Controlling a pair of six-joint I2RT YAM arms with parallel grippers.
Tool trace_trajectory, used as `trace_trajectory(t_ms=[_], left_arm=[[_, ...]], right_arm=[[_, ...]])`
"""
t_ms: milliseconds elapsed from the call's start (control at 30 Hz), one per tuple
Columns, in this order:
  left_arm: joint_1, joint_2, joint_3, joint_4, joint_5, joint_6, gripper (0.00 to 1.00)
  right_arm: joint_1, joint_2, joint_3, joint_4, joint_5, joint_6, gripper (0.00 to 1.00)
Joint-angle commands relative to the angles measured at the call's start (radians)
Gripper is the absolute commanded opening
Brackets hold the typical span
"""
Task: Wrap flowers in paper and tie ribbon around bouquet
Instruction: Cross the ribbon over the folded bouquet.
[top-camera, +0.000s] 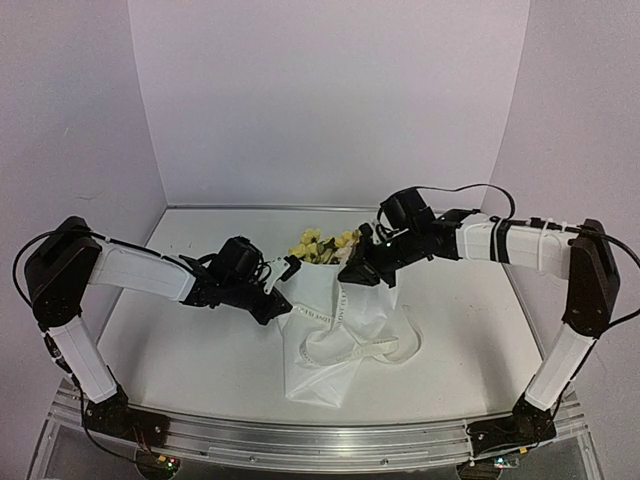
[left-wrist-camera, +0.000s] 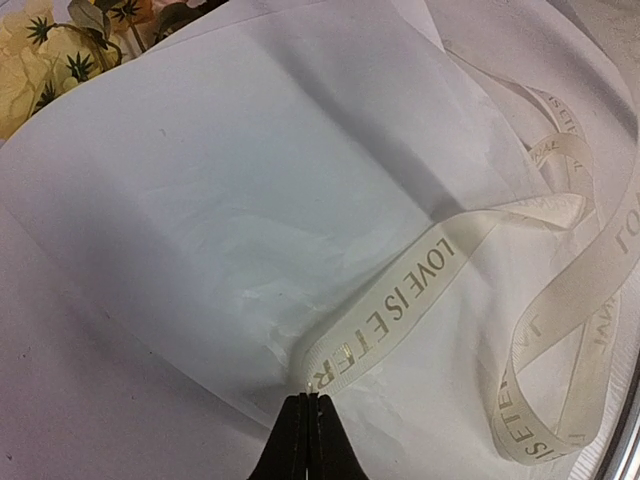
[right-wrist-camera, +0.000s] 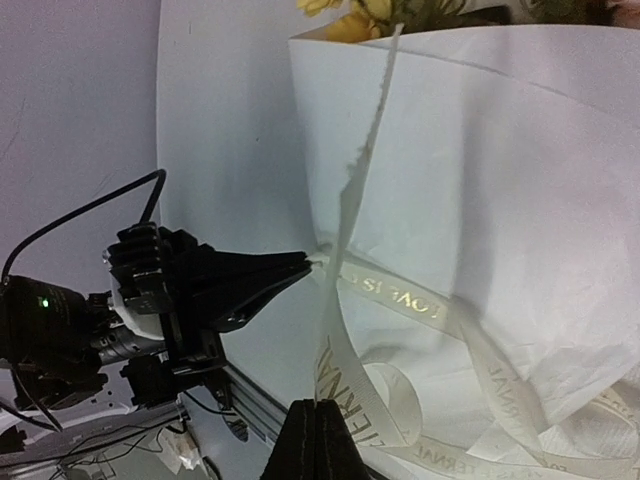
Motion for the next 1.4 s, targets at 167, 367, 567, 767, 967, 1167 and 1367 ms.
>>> trace_trajectory(t_ms=[167,367,567,767,967,1167,1367], left_arm=[[-0.003,-0.025,0.027,0.033,0.008,-0.002,0.0],[-0.003,-0.042,0.022,0.059,-0.002,-0.018,0.0],[-0.003,-0.072,0.003,0.084,-0.011,-0.018,0.0],[-0.003,-0.102,-0.011,0.092,-0.019,-0.018,0.0],[-0.003,-0.116,-0.019,0.09,-0.001,-0.018,0.0],[-0.003,-0.127,-0.027,0.086,-0.002,-0.018,0.0],[-0.003,-0.134,-0.025,0.088,-0.01,-0.018,0.0]], right_arm=[[0.095,0.167,0.071,0.2,-0.231,0.196,0.0],[0.141,0.221,0.048,0.243,-0.231,0.245,0.0],[0.143,0.248,0.027,0.256,-0.232,0.253,0.0],[0.143,0.266,0.003,0.241,-0.229,0.249,0.0],[0.143,0.255,-0.003,0.121,-0.139,0.15,0.0],[0.142,0.267,0.082,-0.044,-0.082,0.042,0.0],[0.157,0.294,0.142,-0.076,-0.124,0.021,0.0]])
